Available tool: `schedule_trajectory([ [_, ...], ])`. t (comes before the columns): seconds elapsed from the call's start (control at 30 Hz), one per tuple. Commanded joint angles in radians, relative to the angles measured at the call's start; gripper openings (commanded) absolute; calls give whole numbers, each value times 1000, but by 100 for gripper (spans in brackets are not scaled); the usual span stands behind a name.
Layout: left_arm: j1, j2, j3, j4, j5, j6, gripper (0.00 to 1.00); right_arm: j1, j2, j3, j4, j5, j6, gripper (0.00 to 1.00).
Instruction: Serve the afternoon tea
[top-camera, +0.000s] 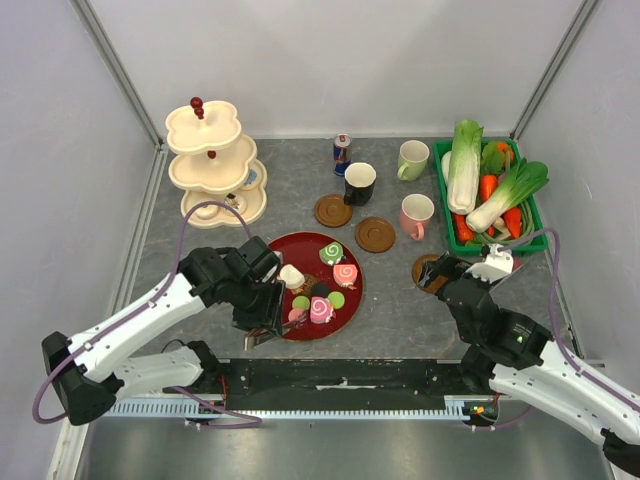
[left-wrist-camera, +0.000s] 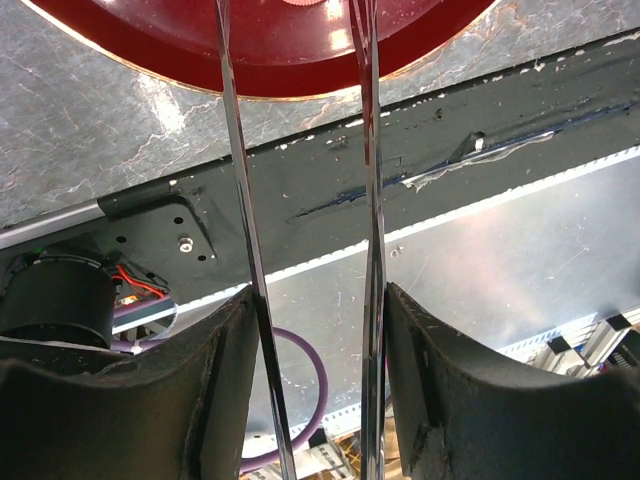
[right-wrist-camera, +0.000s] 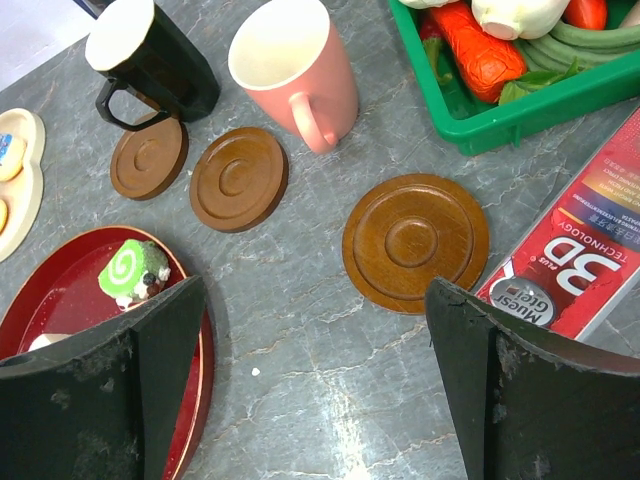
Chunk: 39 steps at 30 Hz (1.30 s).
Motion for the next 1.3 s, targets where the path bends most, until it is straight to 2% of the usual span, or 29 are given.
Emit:
schedule_trajectory([
  [0.0, -31, 19, 42, 14, -20, -50, 57, 0, -15, -7, -3, 26, 21, 98],
  [0.47, -138, 115, 124, -82, -133, -102, 52, -1, -29, -7, -3, 39, 15, 98],
  [0.87, -142, 139, 121, -36, -120, -88, 52, 0, -34, -9, -1, 44, 10, 98],
  [1.27, -142, 119, 144, -81, -129, -109, 44, 0, -38, -12, -3, 49, 12, 98],
])
